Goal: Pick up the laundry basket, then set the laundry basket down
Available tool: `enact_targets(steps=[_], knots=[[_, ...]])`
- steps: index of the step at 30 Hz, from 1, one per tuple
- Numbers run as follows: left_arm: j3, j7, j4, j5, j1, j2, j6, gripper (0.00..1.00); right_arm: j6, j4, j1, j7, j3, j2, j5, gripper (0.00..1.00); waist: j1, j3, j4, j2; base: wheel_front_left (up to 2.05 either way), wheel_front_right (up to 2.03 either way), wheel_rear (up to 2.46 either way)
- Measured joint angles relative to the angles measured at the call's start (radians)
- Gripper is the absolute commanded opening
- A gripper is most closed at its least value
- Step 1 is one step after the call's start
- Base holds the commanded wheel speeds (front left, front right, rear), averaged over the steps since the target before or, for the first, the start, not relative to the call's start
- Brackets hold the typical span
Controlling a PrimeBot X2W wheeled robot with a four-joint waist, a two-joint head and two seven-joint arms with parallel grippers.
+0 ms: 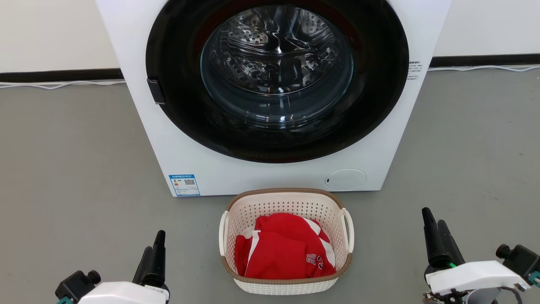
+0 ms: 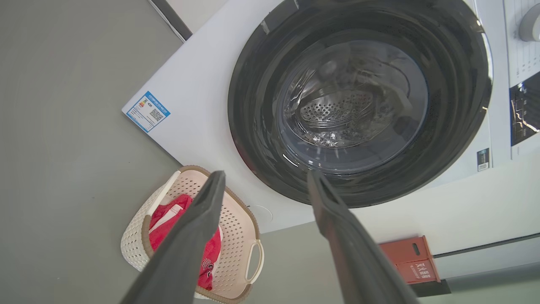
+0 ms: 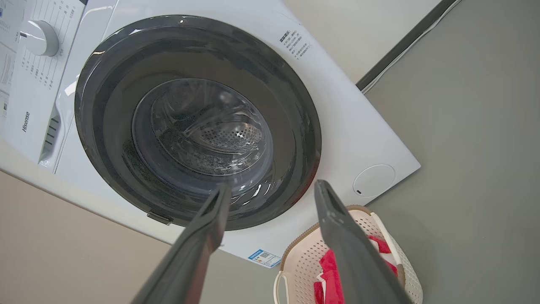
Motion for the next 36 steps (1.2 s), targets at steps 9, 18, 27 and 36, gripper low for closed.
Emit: enact_targets(steps=[9, 18, 27, 36], knots=[[-0.007, -0.025, -0.005, 0.128, 0.004, 0.001, 0.012, 1.00, 0.000, 0.002, 0.001, -0.025, 0.015, -0.006, -0.125, 1.00, -0.0001, -0.002, -0.002, 0.0000, 0.00, 0.00, 0.00], [-0.015, -0.051, -0.023, 0.263, 0.006, 0.002, 0.021, 1.00, 0.001, 0.002, 0.001, -0.049, 0.022, -0.015, -0.240, 1.00, 0.0000, -0.002, -0.005, 0.0000, 0.00, 0.00, 0.00], [-0.022, -0.077, -0.029, 0.377, 0.020, 0.002, 0.030, 1.00, 0.001, 0.002, 0.008, -0.078, 0.025, -0.021, -0.354, 1.00, 0.0000, -0.003, -0.008, 0.0000, 0.00, 0.00, 0.00], [-0.027, -0.098, -0.031, 0.484, 0.020, 0.004, 0.030, 1.00, 0.001, 0.005, 0.020, -0.100, 0.029, -0.025, -0.450, 1.00, 0.0000, -0.004, -0.010, 0.0000, 0.00, 0.00, 0.00]])
